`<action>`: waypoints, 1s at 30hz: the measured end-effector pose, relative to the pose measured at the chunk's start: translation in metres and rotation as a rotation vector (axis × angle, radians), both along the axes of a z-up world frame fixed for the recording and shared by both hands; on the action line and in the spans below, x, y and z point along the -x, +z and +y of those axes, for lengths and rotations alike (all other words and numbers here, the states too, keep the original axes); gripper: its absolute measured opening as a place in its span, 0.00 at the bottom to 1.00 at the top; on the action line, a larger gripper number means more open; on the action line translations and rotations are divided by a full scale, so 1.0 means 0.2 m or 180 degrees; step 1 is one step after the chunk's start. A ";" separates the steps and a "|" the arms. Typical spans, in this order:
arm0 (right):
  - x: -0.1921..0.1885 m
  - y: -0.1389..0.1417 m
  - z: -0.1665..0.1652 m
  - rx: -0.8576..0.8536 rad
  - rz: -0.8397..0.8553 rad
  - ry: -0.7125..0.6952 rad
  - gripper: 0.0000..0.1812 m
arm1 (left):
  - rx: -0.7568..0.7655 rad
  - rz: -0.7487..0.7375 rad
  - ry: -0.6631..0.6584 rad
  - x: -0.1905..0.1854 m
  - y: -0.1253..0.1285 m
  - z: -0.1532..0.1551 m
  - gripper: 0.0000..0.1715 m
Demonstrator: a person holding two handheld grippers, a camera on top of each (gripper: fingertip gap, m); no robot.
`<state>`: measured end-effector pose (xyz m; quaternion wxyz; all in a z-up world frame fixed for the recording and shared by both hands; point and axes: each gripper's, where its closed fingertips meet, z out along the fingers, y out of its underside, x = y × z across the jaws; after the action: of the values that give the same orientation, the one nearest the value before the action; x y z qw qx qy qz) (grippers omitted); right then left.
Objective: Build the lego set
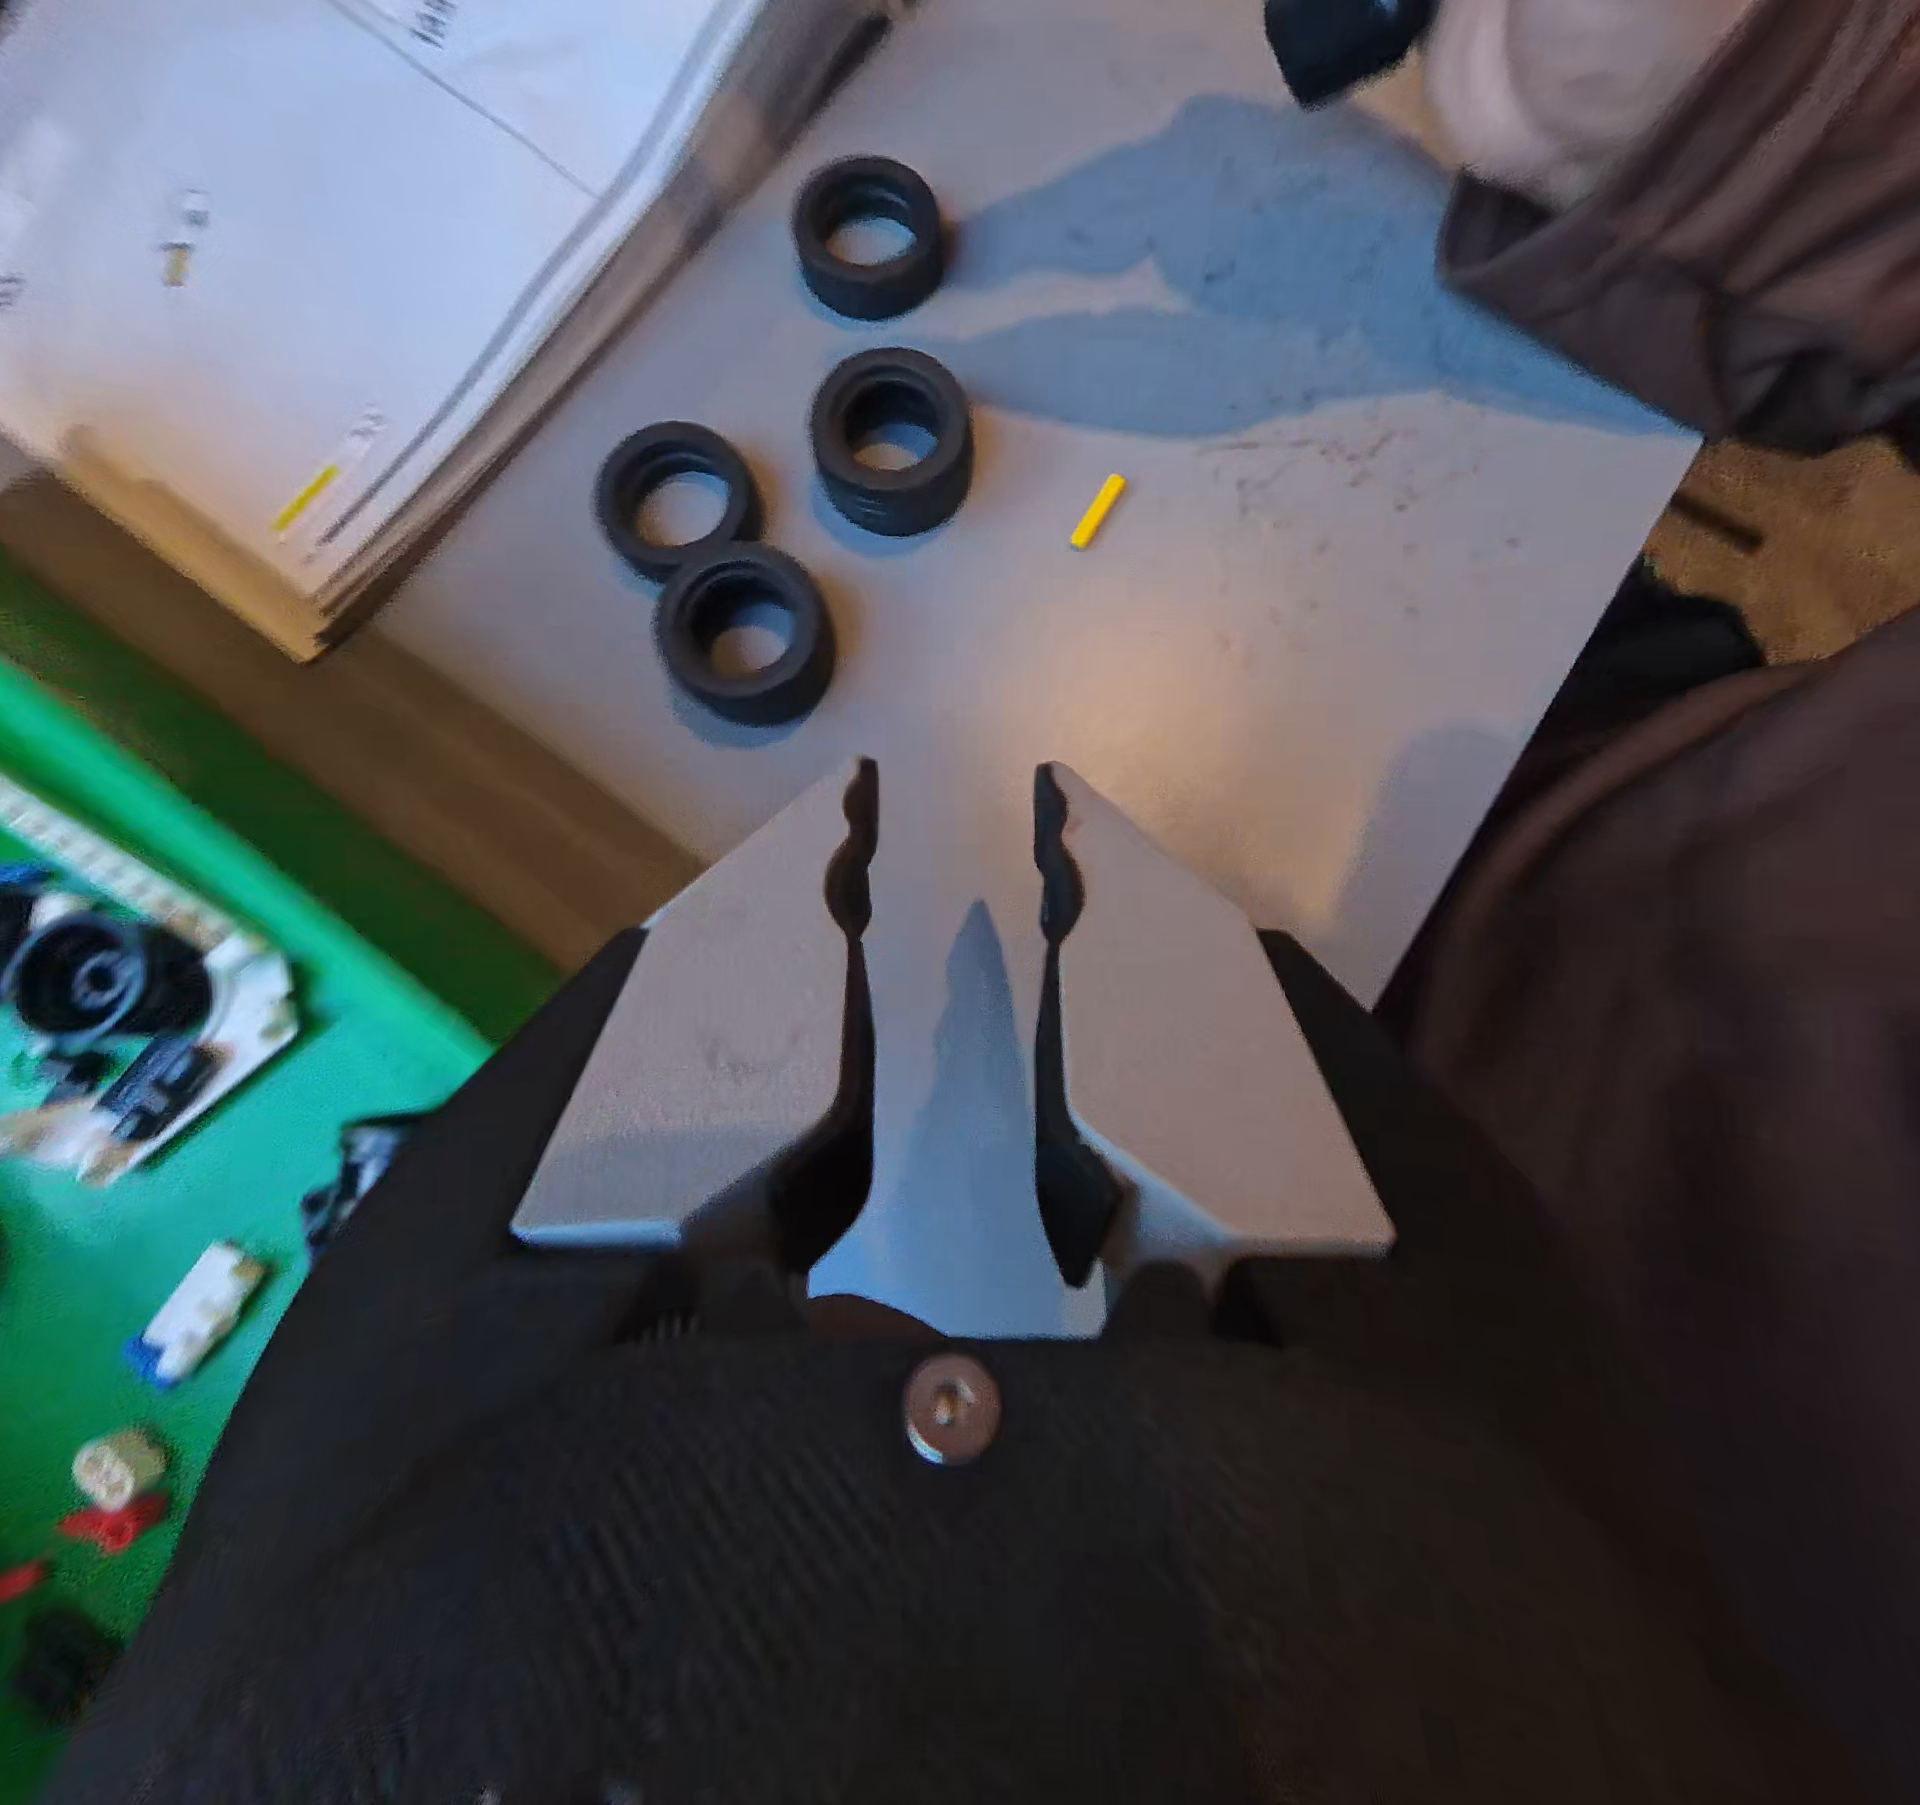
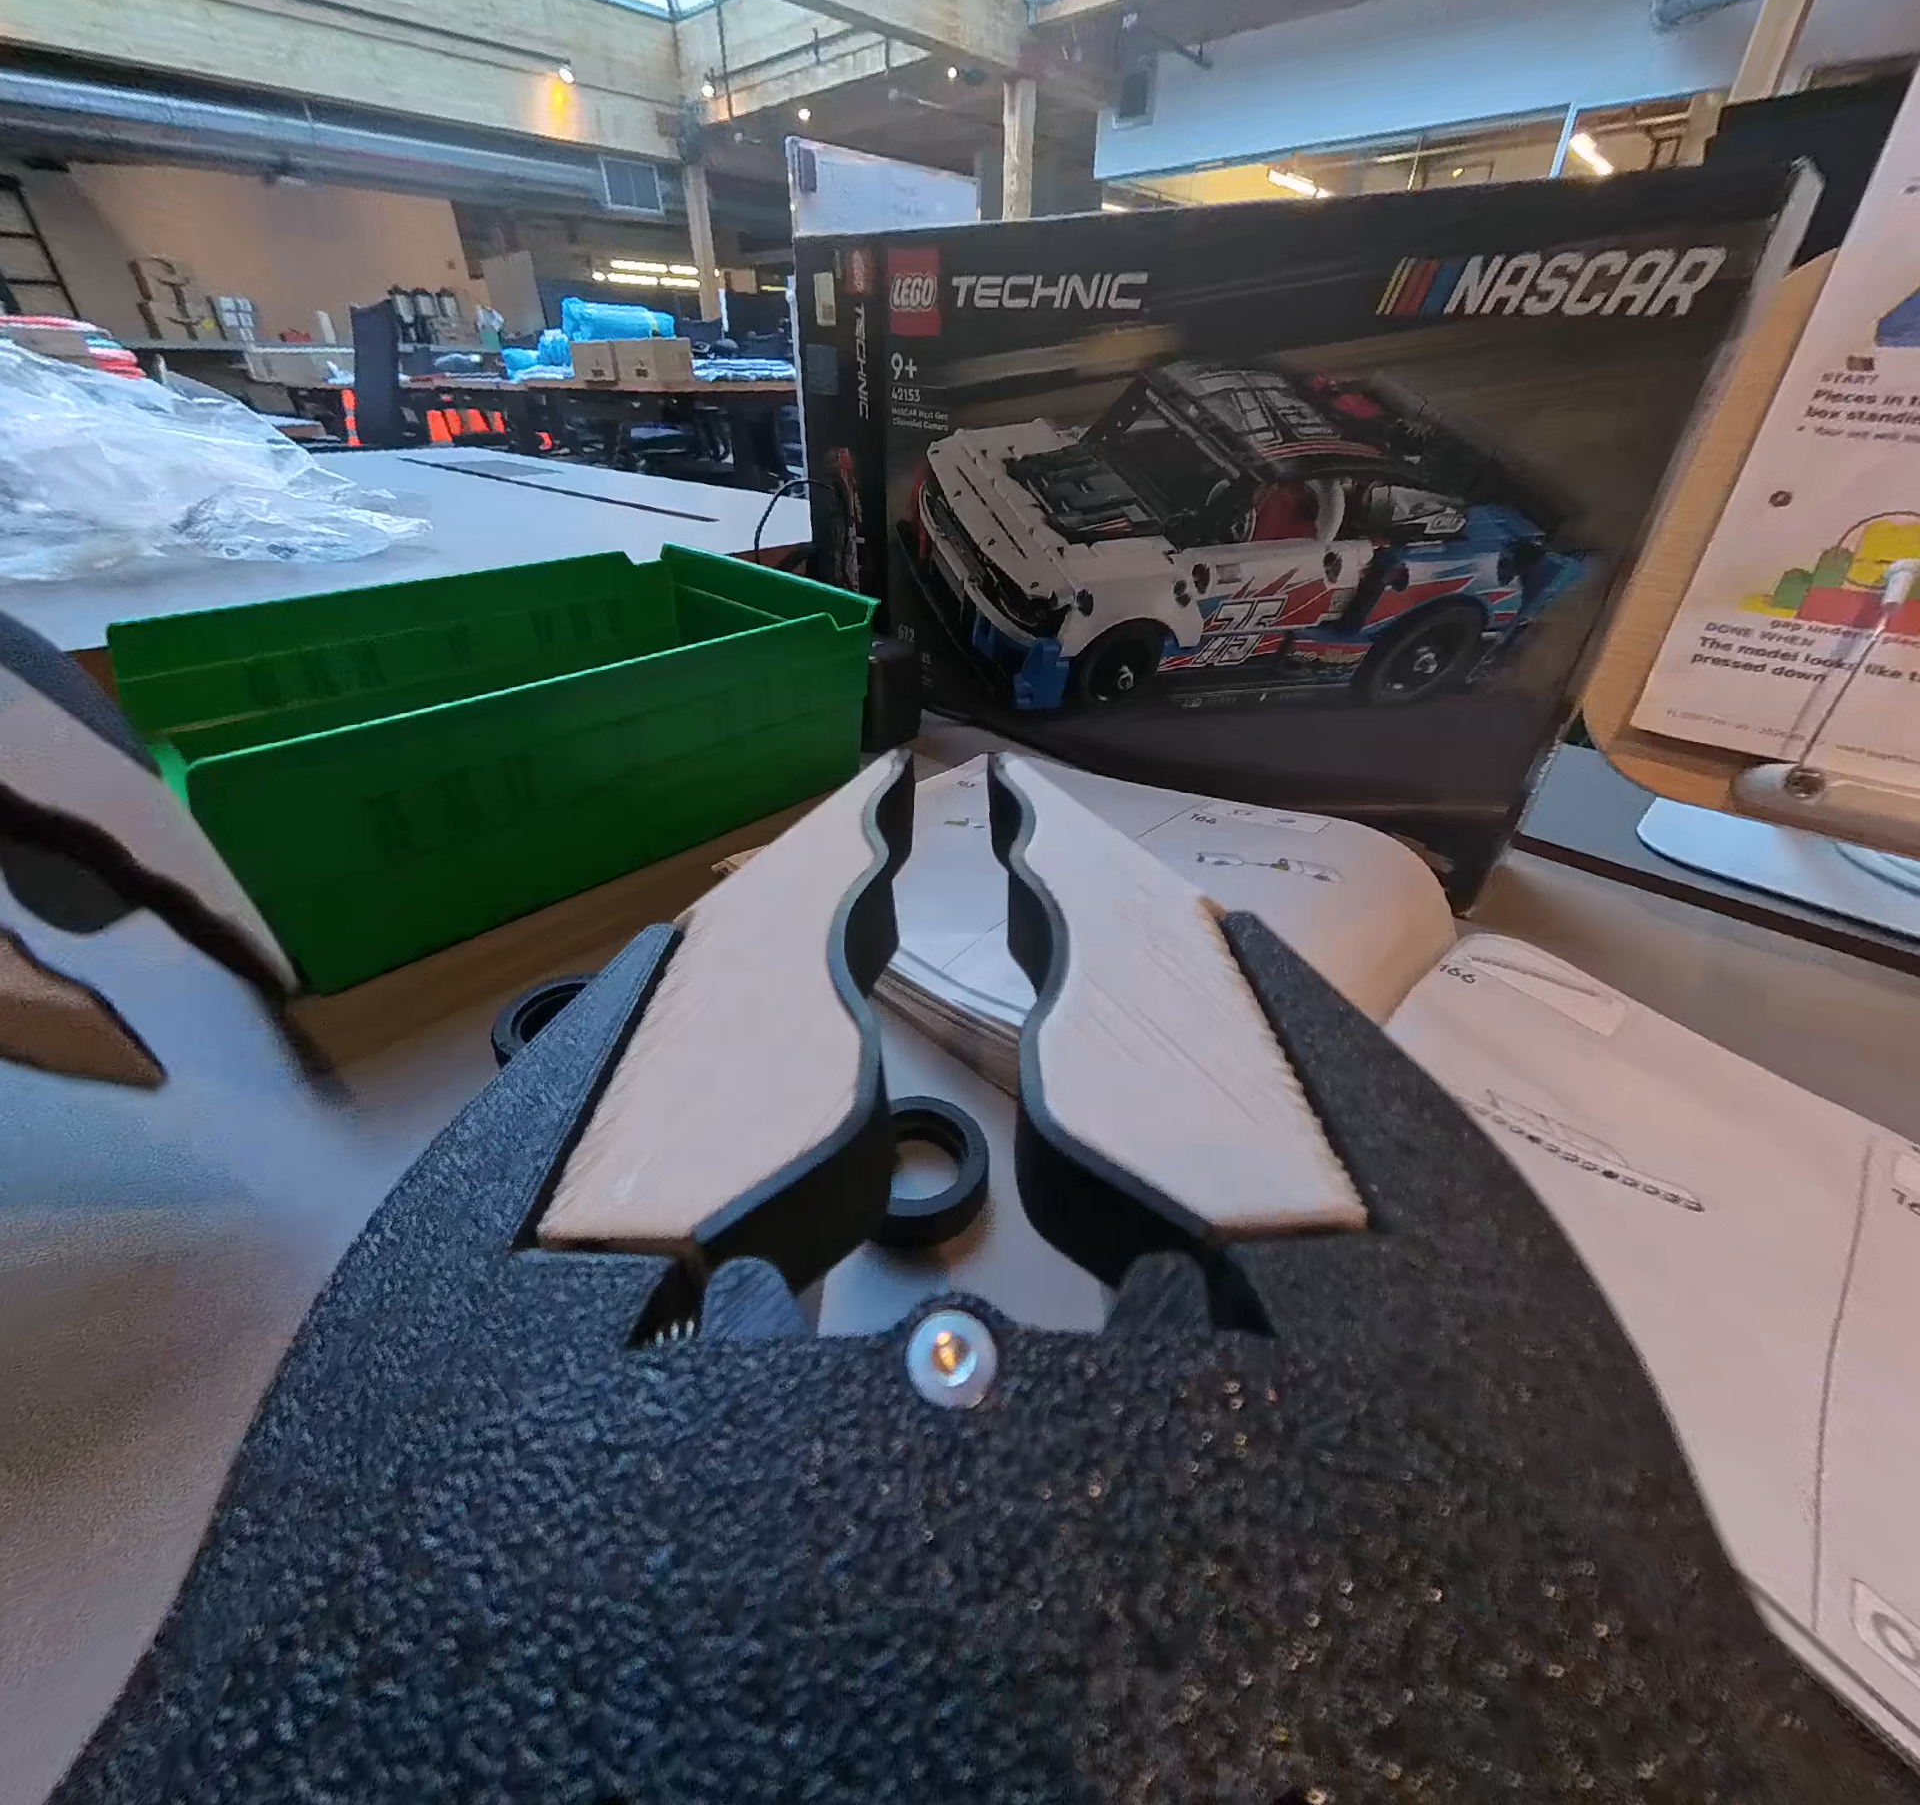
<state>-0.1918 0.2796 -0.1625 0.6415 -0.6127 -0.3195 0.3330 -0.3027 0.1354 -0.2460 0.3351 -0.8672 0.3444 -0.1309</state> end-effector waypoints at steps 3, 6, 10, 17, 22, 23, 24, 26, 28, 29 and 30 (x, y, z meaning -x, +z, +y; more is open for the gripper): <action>0.04 -0.05 0.00 0.0041 -0.0111 0.0060 0.07 | -0.0269 -0.0184 0.0263 0.15 0.10 0.01 0.19; 0.09 -0.10 0.00 0.0100 -0.0257 0.0111 0.07 | -0.0479 -0.0391 0.0363 0.27 0.19 0.02 0.15; 0.13 -0.14 0.02 0.0134 -0.0325 0.0106 0.07 | -0.0531 -0.0546 0.0467 0.39 0.26 0.07 0.23; 0.16 -0.21 0.06 0.0229 -0.0435 0.0085 0.07 | -0.0666 -0.0297 0.0921 0.71 0.30 0.24 0.24; 0.16 -0.22 0.06 0.0281 -0.0425 0.0110 0.07 | -0.0536 -0.0251 0.1414 0.90 0.26 0.34 0.26; 0.16 -0.21 0.06 0.0280 -0.0421 0.0114 0.07 | -0.0513 -0.0301 0.1433 0.90 0.26 0.34 0.26; 0.16 -0.21 0.06 0.0271 -0.0410 0.0118 0.07 | -0.0506 -0.0346 0.1437 0.89 0.26 0.35 0.27; 0.16 -0.20 0.05 0.0259 -0.0390 0.0132 0.07 | -0.0517 -0.0359 0.1446 0.89 0.25 0.35 0.27; 0.16 -0.19 0.04 0.0254 -0.0376 0.0151 0.07 | -0.0527 -0.0293 0.1440 0.88 0.24 0.34 0.27; 0.16 -0.19 0.04 0.0250 -0.0371 0.0156 0.07 | -0.0526 -0.0256 0.1439 0.88 0.23 0.34 0.27; 0.16 -0.19 0.04 0.0244 -0.0365 0.0159 0.07 | -0.0516 -0.0231 0.1438 0.88 0.22 0.34 0.27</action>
<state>-0.2234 0.2872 -0.2002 0.5897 -0.6468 -0.3579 0.3253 -0.4785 0.2031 -0.2015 0.4365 -0.8872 0.1388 -0.0557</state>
